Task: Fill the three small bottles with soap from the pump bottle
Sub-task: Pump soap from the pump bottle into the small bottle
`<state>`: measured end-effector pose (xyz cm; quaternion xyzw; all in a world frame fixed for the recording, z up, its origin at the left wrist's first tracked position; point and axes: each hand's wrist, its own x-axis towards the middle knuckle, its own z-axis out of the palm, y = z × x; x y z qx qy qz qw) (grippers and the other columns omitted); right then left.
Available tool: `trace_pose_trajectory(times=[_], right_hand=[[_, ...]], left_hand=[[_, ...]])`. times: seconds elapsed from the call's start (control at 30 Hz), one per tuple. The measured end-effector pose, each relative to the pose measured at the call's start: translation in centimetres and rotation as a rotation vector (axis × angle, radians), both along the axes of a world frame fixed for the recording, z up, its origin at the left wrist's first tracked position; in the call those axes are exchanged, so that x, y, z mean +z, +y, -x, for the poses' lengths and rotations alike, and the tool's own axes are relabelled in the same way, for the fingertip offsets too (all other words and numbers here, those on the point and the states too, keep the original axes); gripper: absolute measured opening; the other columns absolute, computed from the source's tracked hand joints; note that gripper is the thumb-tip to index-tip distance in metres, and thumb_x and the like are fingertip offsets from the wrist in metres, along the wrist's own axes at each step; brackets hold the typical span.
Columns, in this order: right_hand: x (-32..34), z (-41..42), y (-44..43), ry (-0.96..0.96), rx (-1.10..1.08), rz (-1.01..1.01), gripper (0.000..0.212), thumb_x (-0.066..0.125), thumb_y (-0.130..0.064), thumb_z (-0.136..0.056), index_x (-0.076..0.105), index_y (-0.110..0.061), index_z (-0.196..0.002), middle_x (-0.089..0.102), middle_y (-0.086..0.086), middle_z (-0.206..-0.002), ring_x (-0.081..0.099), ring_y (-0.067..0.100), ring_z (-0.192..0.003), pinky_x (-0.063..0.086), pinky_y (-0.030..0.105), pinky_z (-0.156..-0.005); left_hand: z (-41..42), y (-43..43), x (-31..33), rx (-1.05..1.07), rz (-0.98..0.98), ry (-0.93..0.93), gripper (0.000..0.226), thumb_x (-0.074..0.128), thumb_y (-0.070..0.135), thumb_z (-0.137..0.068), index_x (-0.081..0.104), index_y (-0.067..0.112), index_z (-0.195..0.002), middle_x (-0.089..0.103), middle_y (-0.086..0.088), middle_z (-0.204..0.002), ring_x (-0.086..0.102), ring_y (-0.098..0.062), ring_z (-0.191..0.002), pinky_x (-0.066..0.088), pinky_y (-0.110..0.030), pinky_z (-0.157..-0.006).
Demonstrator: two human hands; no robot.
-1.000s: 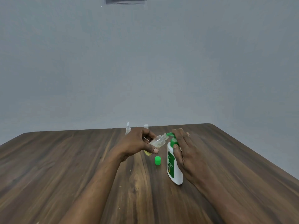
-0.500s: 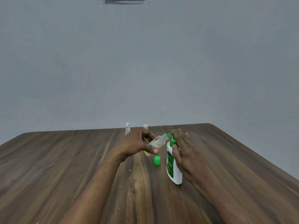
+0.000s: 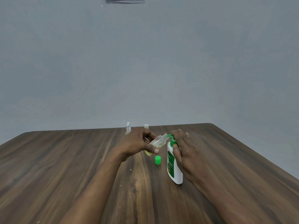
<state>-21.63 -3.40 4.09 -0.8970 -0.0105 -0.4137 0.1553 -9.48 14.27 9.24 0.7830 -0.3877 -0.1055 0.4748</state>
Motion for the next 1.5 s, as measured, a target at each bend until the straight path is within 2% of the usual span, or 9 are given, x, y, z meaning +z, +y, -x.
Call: trace_pose_trajectory(times=[0.2,0.4,0.53,0.67,0.9,1.03,1.13,1.23,1.5], right_hand=[[0.2,0.09,-0.14,-0.01,-0.013,0.005,0.048,0.035,-0.027,-0.097,0.039,-0.016,-0.143,0.04,-0.001,-0.148,0.028,0.008,-0.14,0.026,0.029,-0.115],[0.12,0.21,0.07,0.021,-0.013,-0.044,0.048,0.043,-0.019,-0.097,0.035,-0.018,-0.145,0.035,-0.001,-0.151,0.027,0.013,-0.141,0.021,0.026,-0.116],[0.45,0.27,0.32,0.032,0.009,-0.024,0.053,0.027,-0.034,-0.095,0.042,-0.014,-0.141,0.042,0.0,-0.147,0.033,0.011,-0.138,0.028,0.035,-0.115],[0.41,0.26,0.19,0.025,0.012,-0.053,0.045,0.043,-0.015,-0.097,0.041,-0.014,-0.142,0.04,0.0,-0.148,0.026,0.005,-0.138,0.024,0.031,-0.117],[0.68,0.65,0.3,0.033,0.014,-0.04,0.047,0.042,-0.018,-0.097,0.036,-0.018,-0.144,0.037,-0.003,-0.149,0.033,0.013,-0.139,0.03,0.035,-0.113],[0.75,0.73,0.35,0.044,0.002,-0.032,0.047,0.042,-0.017,-0.098,0.036,-0.017,-0.144,0.035,-0.001,-0.15,0.029,0.013,-0.141,0.027,0.033,-0.115],[0.72,0.65,0.44,0.034,-0.01,-0.007,0.046,0.044,-0.017,-0.098,0.038,-0.016,-0.144,0.037,-0.001,-0.15,0.022,0.003,-0.139,0.018,0.023,-0.117],[0.62,0.57,0.38,0.036,-0.02,-0.004,0.047,0.044,-0.018,-0.098,0.036,-0.019,-0.144,0.036,-0.002,-0.15,0.01,-0.007,-0.13,0.013,0.016,-0.111],[0.43,0.61,0.28,0.018,0.003,-0.042,0.051,0.044,-0.017,-0.097,0.032,-0.021,-0.146,0.033,-0.005,-0.152,0.017,-0.005,-0.133,0.027,0.031,-0.115]], left_hand=[[0.09,0.16,0.12,0.013,0.012,-0.011,0.037,0.094,0.011,-0.063,0.077,0.018,-0.096,0.075,-0.014,-0.096,0.065,-0.014,-0.078,0.054,-0.034,-0.079],[0.01,0.15,0.07,0.014,0.012,-0.004,0.037,0.094,0.012,-0.063,0.077,0.019,-0.095,0.076,-0.009,-0.091,0.066,-0.013,-0.078,0.055,-0.033,-0.079],[0.01,-0.02,-0.01,0.012,0.01,0.014,0.038,0.094,0.011,-0.062,0.077,0.018,-0.095,0.073,0.003,-0.081,0.065,-0.013,-0.078,0.054,-0.035,-0.08],[0.01,0.0,-0.09,0.007,0.003,0.018,0.039,0.094,0.01,-0.063,0.076,0.016,-0.097,0.075,-0.009,-0.091,0.067,-0.017,-0.081,0.056,-0.043,-0.086],[0.05,0.03,-0.08,0.025,0.011,0.017,0.039,0.094,0.009,-0.062,0.077,0.017,-0.096,0.075,-0.015,-0.097,0.066,-0.018,-0.083,0.055,-0.049,-0.091],[0.09,-0.08,-0.08,0.024,0.013,0.002,0.039,0.094,0.01,-0.063,0.077,0.017,-0.097,0.076,-0.011,-0.097,0.069,-0.019,-0.084,0.057,-0.046,-0.088],[0.08,-0.14,-0.11,0.024,0.02,0.004,0.039,0.094,0.009,-0.063,0.076,0.016,-0.097,0.076,-0.009,-0.096,0.07,-0.026,-0.088,0.057,-0.045,-0.088],[0.09,-0.2,-0.19,0.015,0.018,0.012,0.038,0.094,0.009,-0.063,0.076,0.016,-0.096,0.075,-0.004,-0.09,0.068,-0.017,-0.082,0.057,-0.043,-0.086],[0.1,-0.04,-0.06,0.009,0.022,0.009,0.037,0.093,0.009,-0.063,0.076,0.016,-0.095,0.073,0.007,-0.08,0.066,-0.012,-0.078,0.056,-0.036,-0.081]])
